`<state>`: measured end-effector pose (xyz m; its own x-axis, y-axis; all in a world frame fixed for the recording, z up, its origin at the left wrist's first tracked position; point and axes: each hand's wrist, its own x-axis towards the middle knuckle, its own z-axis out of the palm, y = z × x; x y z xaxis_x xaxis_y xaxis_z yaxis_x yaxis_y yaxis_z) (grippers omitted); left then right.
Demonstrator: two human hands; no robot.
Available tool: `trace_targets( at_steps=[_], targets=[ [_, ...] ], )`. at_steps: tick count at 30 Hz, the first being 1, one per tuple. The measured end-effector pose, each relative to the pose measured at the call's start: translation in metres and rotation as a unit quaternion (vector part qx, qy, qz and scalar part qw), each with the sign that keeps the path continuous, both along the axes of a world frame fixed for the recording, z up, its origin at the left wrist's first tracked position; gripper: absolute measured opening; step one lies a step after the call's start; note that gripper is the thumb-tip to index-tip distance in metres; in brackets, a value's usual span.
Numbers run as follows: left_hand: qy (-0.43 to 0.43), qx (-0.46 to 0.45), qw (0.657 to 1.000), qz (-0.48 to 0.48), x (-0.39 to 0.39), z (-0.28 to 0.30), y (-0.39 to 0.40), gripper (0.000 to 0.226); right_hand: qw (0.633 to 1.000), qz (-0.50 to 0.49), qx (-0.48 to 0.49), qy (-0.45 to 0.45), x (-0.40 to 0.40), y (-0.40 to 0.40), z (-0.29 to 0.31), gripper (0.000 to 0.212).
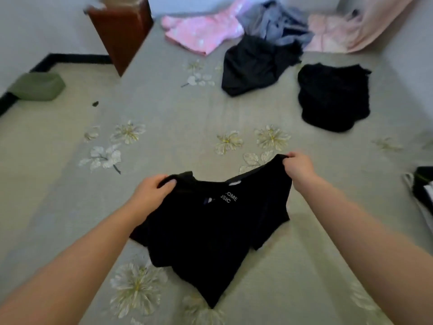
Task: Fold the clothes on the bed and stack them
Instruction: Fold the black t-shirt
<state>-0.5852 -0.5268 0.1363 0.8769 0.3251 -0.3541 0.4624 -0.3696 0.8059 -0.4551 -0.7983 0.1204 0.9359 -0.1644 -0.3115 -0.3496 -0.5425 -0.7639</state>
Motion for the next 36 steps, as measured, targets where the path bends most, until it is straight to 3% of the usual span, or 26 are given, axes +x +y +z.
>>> trace_targets(
  at_steps=[5, 12, 18, 21, 25, 28, 31, 33, 36],
  targets=[
    [-0.219, 0.08, 0.972, 0.032, 0.032, 0.119, -0.01, 0.025, 0.967, -0.019, -0.087, -0.238, -0.003, -0.012, 0.135, 0.022],
    [-0.441, 0.196, 0.875, 0.042, -0.014, 0.229, -0.021, 0.028, 0.833, -0.104, -0.194, -0.508, -0.102, -0.029, 0.246, 0.035],
    [-0.486, 0.316, 0.815, 0.0, -0.102, 0.255, -0.018, 0.039, 0.803, -0.156, -0.225, -0.53, -0.208, -0.035, 0.285, 0.03],
    [-0.471, 0.356, 0.807, -0.017, -0.143, 0.263, -0.015, 0.055, 0.773, -0.172, -0.26, -0.553, -0.254, -0.033, 0.3, 0.02],
    [-0.442, 0.378, 0.814, -0.015, -0.183, 0.282, -0.003, 0.034, 0.748, -0.154, -0.286, -0.579, -0.3, -0.022, 0.322, 0.016],
    [-0.479, 0.395, 0.783, -0.029, -0.205, 0.307, 0.008, 0.023, 0.754, -0.155, -0.293, -0.567, -0.317, -0.022, 0.343, 0.023],
    [-0.524, 0.415, 0.742, -0.047, -0.216, 0.334, 0.018, 0.035, 0.767, -0.132, -0.317, -0.542, -0.321, -0.024, 0.36, 0.038],
    [-0.528, 0.422, 0.734, -0.065, -0.22, 0.346, 0.025, 0.046, 0.762, -0.11, -0.329, -0.547, -0.32, -0.023, 0.365, 0.037],
    [-0.513, 0.464, 0.716, -0.093, -0.22, 0.351, 0.037, 0.036, 0.754, -0.085, -0.336, -0.558, -0.31, -0.024, 0.357, 0.03]
  ],
)
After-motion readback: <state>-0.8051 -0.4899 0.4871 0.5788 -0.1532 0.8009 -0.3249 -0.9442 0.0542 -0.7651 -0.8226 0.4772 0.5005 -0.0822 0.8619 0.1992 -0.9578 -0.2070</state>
